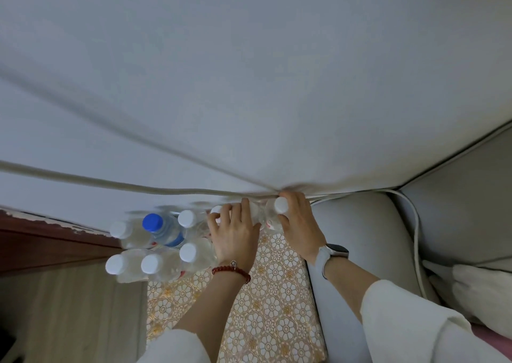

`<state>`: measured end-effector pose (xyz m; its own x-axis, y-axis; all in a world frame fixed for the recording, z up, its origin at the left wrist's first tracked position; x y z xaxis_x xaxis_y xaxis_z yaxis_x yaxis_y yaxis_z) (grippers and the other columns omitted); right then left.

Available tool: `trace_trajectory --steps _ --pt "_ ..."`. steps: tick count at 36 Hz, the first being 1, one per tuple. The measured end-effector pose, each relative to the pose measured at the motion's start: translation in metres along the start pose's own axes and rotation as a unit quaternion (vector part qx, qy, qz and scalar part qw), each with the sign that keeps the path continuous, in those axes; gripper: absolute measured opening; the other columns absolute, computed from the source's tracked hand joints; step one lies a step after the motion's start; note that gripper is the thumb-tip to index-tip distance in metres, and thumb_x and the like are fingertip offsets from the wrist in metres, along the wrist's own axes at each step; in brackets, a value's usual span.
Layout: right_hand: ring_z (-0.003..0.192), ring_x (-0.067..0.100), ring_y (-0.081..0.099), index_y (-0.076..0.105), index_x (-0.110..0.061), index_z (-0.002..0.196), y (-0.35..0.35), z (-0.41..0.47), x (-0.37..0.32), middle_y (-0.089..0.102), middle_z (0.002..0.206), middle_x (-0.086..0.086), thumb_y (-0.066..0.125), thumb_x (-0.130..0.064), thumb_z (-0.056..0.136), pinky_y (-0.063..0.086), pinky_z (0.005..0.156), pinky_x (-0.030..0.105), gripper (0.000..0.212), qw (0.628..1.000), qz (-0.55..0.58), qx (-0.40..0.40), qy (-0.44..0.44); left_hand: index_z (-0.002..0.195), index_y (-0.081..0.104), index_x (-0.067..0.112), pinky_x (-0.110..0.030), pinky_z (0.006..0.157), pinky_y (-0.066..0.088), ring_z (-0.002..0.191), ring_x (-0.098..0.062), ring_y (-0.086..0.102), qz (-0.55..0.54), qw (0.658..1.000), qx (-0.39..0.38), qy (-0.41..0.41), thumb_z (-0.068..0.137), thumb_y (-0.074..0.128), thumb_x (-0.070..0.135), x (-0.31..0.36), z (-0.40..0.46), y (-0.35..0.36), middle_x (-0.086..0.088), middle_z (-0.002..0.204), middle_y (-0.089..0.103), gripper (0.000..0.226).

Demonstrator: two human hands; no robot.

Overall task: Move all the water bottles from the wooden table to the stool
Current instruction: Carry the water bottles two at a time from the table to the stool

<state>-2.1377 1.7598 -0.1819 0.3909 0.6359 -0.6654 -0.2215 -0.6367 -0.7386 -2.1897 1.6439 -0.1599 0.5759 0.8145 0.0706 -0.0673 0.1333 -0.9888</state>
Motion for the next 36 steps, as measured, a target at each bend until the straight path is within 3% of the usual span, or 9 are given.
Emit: trace_trajectory --steps 5,9,15,20,24,29,32,36 --pt "0.133 0.026 0.030 0.027 -0.010 0.138 0.000 -0.006 -0.002 0.031 0.140 0.013 0.053 -0.003 0.087 0.031 0.108 0.032 0.058 0.998 0.045 -0.002 0.037 0.113 0.061 0.005 -0.056 0.089 0.045 0.104 -0.027 0.062 -0.031 0.999 -0.021 0.003 0.058 0.083 0.033 -0.002 -0.010 -0.007 -0.008 0.107 0.067 0.066" --pt "0.131 0.023 0.032 0.030 -0.009 0.136 -0.019 -0.028 -0.017 0.034 0.138 0.012 0.053 -0.006 0.087 0.026 0.104 0.020 0.054 0.996 0.063 0.039 0.050 0.116 0.059 0.009 -0.057 0.094 0.041 0.113 -0.032 0.056 -0.112 0.993 -0.019 -0.015 0.066 0.079 0.025 -0.013 -0.025 -0.031 -0.011 0.116 0.063 0.056" --pt "0.105 0.018 0.050 0.048 -0.006 0.119 -0.025 -0.071 -0.090 0.049 0.120 0.012 0.050 -0.010 0.090 0.042 0.089 0.027 0.029 0.995 0.087 0.037 0.027 0.124 0.053 0.011 -0.047 0.104 0.032 0.116 -0.028 0.050 -0.220 0.972 -0.016 -0.084 0.085 0.060 0.025 -0.066 -0.069 -0.086 -0.009 0.124 0.058 0.042" --pt "0.089 0.018 0.060 0.059 -0.007 0.103 0.022 -0.117 -0.219 0.064 0.101 0.010 0.050 -0.013 0.091 0.051 0.081 0.031 0.015 0.991 0.100 -0.032 -0.082 0.117 0.058 0.011 -0.043 0.096 0.037 0.111 -0.027 0.053 -0.256 0.945 0.068 -0.194 0.084 0.060 0.020 -0.166 -0.149 -0.158 -0.008 0.119 0.060 0.034" --pt "0.086 0.009 0.059 0.060 -0.013 0.104 0.095 -0.192 -0.338 0.066 0.098 0.001 0.050 -0.015 0.091 0.048 0.079 0.021 0.017 0.970 0.114 -0.106 -0.185 0.116 0.059 0.015 -0.041 0.091 0.039 0.109 -0.026 0.053 -0.215 0.918 0.140 -0.302 0.085 0.059 0.022 -0.276 -0.274 -0.220 -0.005 0.119 0.060 0.032" --pt "0.081 0.010 0.061 0.062 -0.019 0.098 0.217 -0.349 -0.474 0.064 0.087 -0.009 0.051 -0.016 0.089 0.049 0.076 0.025 0.015 0.925 0.124 -0.241 -0.266 0.114 0.061 0.010 -0.043 0.088 0.045 0.105 -0.033 0.056 -0.161 0.869 0.196 -0.425 0.083 0.062 0.017 -0.400 -0.507 -0.294 -0.012 0.111 0.062 0.031" --pt "0.071 0.001 0.055 0.063 -0.012 0.095 0.291 -0.479 -0.549 0.062 0.084 -0.003 0.052 -0.009 0.088 0.041 0.069 0.015 0.013 0.876 0.125 -0.332 -0.327 0.111 0.062 0.011 -0.040 0.085 0.045 0.102 -0.034 0.057 -0.095 0.820 0.222 -0.519 0.082 0.063 0.016 -0.447 -0.674 -0.338 -0.013 0.108 0.064 0.030" --pt "0.086 0.017 0.058 0.062 -0.007 0.100 0.374 -0.671 -0.624 0.067 0.099 0.013 0.051 -0.008 0.089 0.041 0.078 0.023 0.016 0.778 0.082 -0.475 -0.402 0.108 0.063 0.007 -0.043 0.083 0.048 0.100 -0.035 0.058 -0.031 0.715 0.279 -0.640 0.081 0.065 0.014 -0.462 -0.892 -0.396 -0.016 0.105 0.065 0.028"
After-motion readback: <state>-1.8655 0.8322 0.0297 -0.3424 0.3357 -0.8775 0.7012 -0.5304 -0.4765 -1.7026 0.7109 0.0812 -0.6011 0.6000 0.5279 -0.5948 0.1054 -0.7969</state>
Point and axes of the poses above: each hand's wrist, its own z-axis towards the middle knuckle, its own y-axis out of the palm, x = y × z, the point moved 10 cm from there along z, towards the middle knuckle
